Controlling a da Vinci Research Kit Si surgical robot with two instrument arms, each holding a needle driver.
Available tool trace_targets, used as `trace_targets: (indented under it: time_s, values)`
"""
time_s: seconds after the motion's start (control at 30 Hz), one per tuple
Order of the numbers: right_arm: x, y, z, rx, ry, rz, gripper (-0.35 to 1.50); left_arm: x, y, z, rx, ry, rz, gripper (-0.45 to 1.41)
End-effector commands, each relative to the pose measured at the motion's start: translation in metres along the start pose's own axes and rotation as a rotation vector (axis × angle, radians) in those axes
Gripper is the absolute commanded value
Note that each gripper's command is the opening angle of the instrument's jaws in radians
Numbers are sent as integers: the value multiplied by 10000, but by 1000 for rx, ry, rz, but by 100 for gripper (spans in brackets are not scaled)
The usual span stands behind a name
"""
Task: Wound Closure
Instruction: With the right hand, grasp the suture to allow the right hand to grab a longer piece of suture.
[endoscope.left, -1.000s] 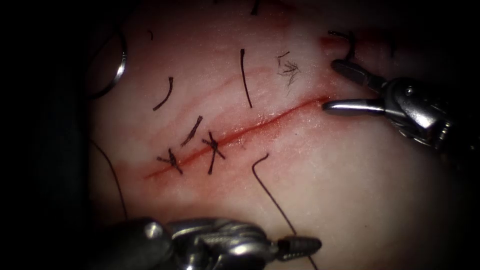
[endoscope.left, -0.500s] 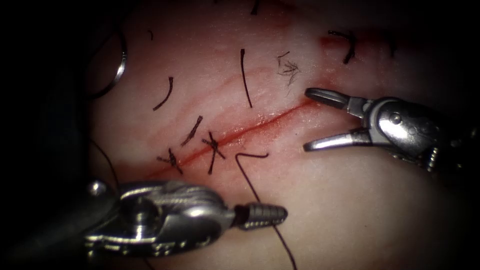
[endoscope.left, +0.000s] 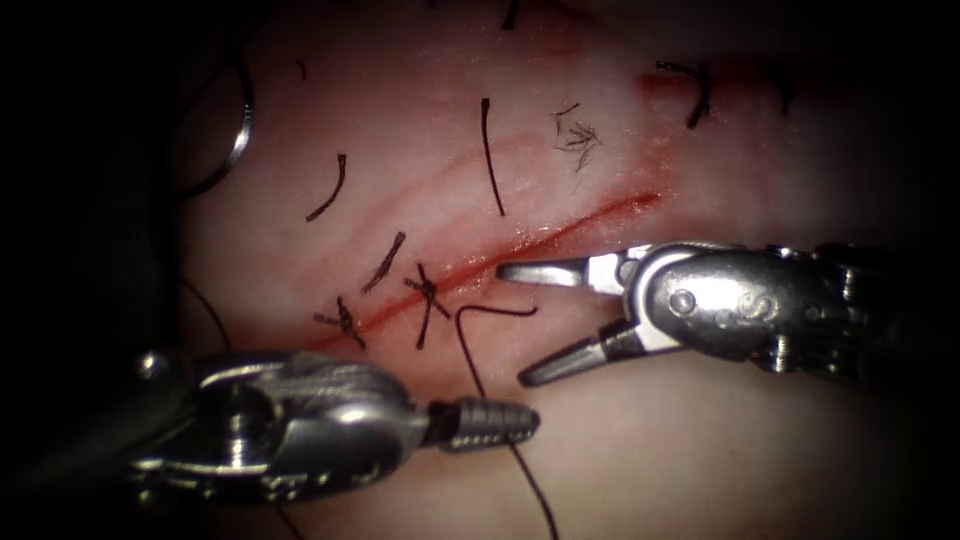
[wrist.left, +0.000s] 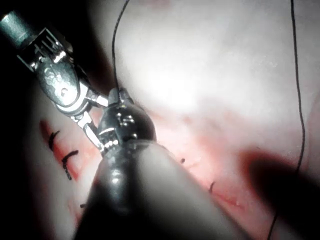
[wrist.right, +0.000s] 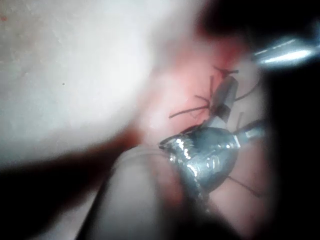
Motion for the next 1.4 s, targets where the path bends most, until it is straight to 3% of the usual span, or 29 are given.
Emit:
trace_targets:
  time_s: [0.03, 0.23, 0.33, 0.43, 0.5, 0.53, 0.57, 0.6, 0.9, 1.0, 1.03, 1.1, 1.13, 1.27, 1.4]
  values:
    - [-1, 7, 14, 0, -4, -19, 99, -3, -5, 5, 2, 2, 3, -35]
    - [5, 6, 35, 3, -2, -55, 101, -3, -5, 2, 0, -2, 2, -35]
    - [-2, -3, 41, 70, 22, -77, 91, -1, -5, 2, 1, -3, 1, -35]
    - [-5, -4, 45, 72, 22, -86, 86, 0, -5, 2, -1, -6, 0, -35]
    - [-4, -3, 47, 79, 26, -88, 64, 0, -5, 3, -1, -6, 0, -35]
    - [-4, -2, 49, 81, 28, -88, 37, 0, -5, 3, -1, -6, 0, -35]
    - [-4, -1, 49, 83, 30, -88, -11, 0, -5, 4, -1, -7, 0, -35]
    - [-5, 0, 48, 84, 38, -89, -35, 0, -5, 4, -3, -9, 0, -35]
    - [-7, 0, 39, 77, 3, -53, -35, 0, -7, 4, -5, -13, 4, -35]
    - [-7, 1, 38, 74, -15, -34, -35, 1, -14, 4, 23, -19, -72, 42]
    - [-8, 3, 35, 56, -27, -15, -35, 3, -19, 5, 72, -21, -109, 64]
    - [-10, 7, 26, 43, -43, -5, -35, 8, -19, 10, 161, -8, -140, 69]
    - [-8, 7, 22, 40, -40, 4, -35, 9, -19, 12, 172, -2, -160, 41]
    - [0, 8, 24, 25, -16, 15, -35, 9, -16, 13, 98, -1, -169, -35]
    - [4, 8, 29, 17, -10, 17, -35, 10, -13, 12, 75, -15, -130, -35]
